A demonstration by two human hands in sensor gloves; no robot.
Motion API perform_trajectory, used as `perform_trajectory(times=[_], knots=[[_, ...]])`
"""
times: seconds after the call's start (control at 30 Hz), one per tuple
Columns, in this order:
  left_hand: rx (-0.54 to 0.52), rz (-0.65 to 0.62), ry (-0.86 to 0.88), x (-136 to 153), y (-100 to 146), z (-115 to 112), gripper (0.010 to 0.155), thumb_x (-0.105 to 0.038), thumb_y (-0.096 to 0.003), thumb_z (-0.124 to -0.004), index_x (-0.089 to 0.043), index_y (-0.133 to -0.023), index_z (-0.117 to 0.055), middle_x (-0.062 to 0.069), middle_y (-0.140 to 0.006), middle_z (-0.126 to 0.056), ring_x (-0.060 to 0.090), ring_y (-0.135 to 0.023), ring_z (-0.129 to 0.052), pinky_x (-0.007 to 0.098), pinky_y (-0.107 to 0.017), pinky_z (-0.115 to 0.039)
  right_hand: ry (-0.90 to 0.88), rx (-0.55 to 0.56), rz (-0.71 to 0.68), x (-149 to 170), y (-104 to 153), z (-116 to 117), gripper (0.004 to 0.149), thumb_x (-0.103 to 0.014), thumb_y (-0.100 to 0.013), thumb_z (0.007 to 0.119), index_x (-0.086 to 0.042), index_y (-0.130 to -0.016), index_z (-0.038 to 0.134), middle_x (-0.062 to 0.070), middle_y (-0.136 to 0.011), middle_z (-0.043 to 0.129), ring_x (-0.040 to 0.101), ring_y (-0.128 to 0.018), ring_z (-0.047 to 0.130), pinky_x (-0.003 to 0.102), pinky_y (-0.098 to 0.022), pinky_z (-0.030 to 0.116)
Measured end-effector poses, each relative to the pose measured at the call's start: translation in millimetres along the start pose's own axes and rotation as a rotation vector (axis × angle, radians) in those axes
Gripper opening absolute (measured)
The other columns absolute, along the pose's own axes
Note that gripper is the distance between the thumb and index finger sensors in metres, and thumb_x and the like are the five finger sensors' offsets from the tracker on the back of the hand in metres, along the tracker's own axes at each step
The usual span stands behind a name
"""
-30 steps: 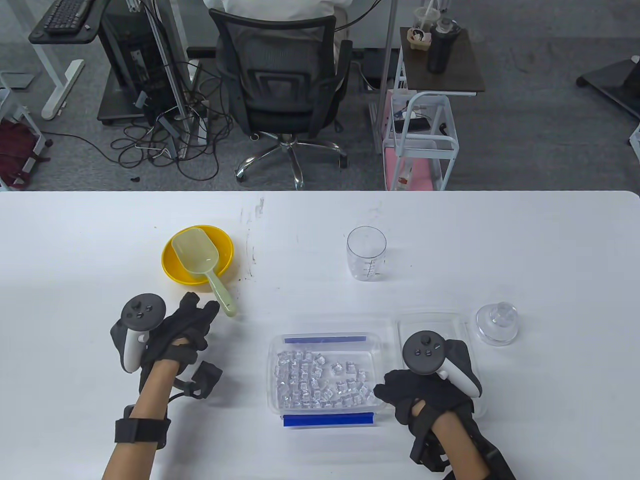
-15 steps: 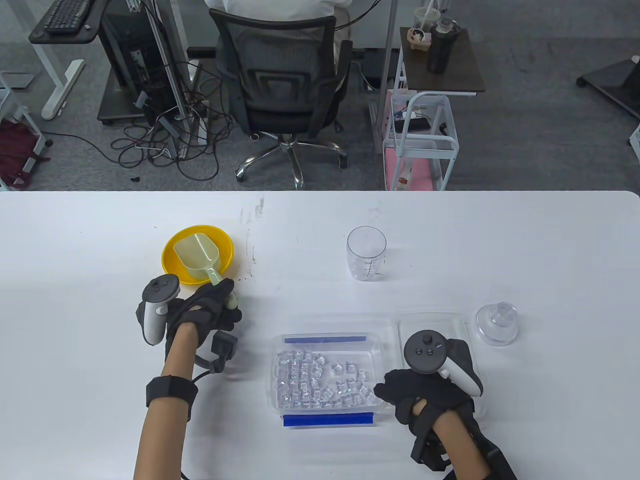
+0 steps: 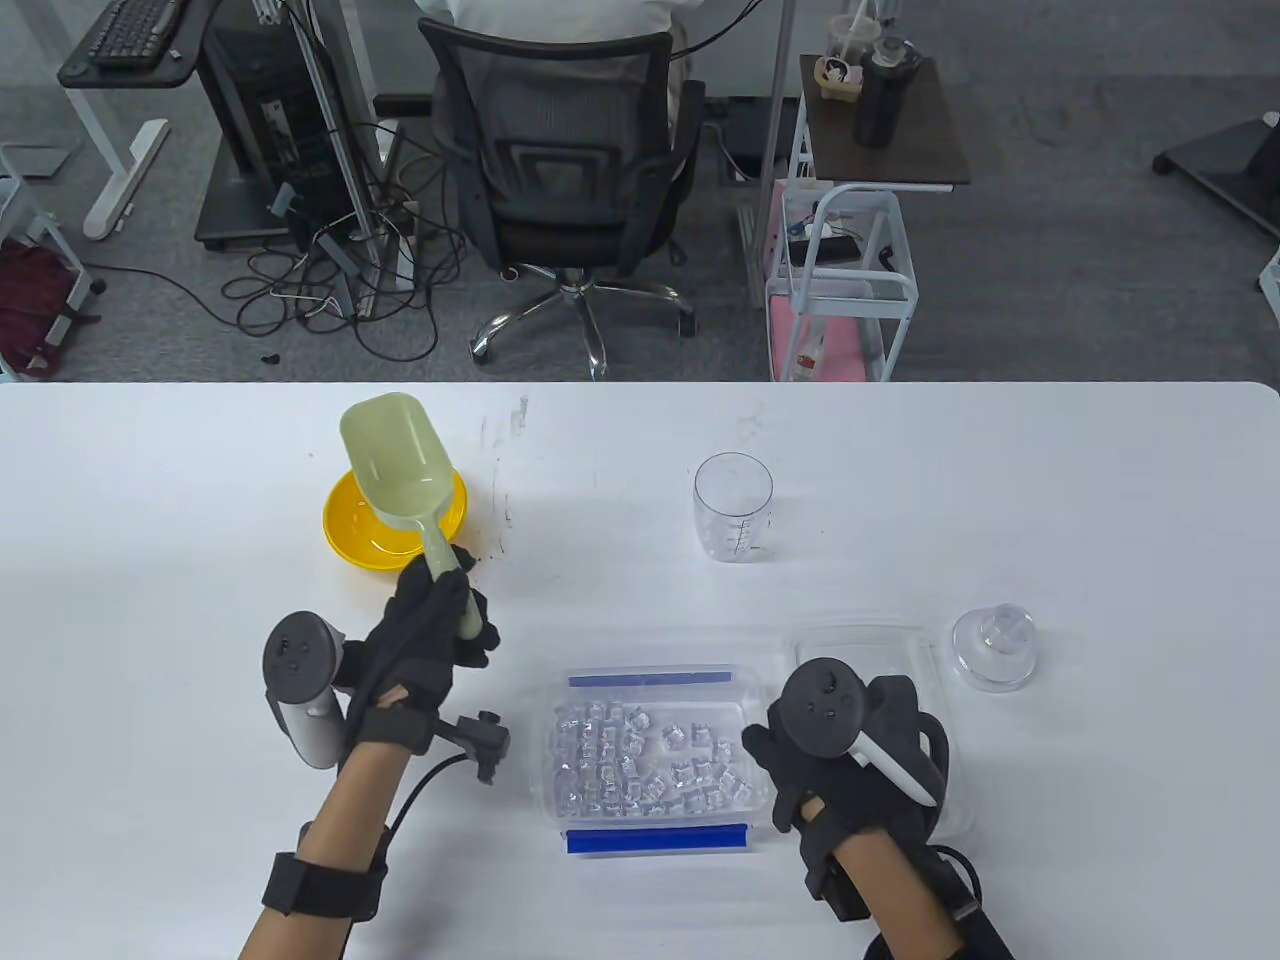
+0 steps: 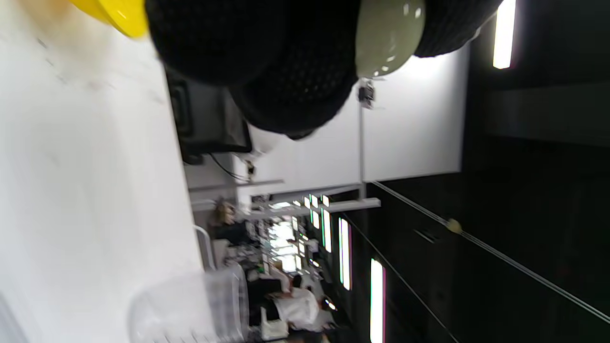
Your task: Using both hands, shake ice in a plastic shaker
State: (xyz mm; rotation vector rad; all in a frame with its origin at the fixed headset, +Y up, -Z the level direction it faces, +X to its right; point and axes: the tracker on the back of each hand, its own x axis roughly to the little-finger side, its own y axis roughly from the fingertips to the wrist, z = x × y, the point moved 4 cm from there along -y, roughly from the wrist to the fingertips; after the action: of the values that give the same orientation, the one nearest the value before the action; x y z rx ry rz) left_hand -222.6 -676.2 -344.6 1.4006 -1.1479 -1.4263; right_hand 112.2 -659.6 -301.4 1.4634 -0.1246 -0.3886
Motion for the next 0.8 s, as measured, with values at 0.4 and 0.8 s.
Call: perform_trajectory(times=[0.4,0.8], knots=[[0.301,-0.376,-0.394,-61.8,61.2,-103.3,0.054,-0.045,-0.0567,-0.064,-0.008,-0.096,-0.068,0.007,-0.061,-0.092,0.019,-0.037,-0.099,0.027,-0.027,-0.086,-0.796,0.194,-0.344,-59.9,15.1,-6.0,0.102,-0.067,-0.022,0.08,0.004,-0.094,0.069,0.029,-0.077,0.087,0.041,-0.048,0.1,0.041,-0.025,0.088],[0.295,-0.532,-0.867,-82.4,75.6,-117.1,0.058,-0.043,-0.0556,-0.068,-0.007,-0.102,-0.066,0.014,-0.066,-0.091,0.029,-0.042,-0.098,0.035,-0.03,-0.085,-0.898,0.238,-0.361,-52.4,4.5,-1.0,0.096,-0.053,-0.019,0.092,0.001,-0.095,0.067,0.025,-0.08,0.087,0.037,-0.058,0.1,0.04,-0.033,0.086]])
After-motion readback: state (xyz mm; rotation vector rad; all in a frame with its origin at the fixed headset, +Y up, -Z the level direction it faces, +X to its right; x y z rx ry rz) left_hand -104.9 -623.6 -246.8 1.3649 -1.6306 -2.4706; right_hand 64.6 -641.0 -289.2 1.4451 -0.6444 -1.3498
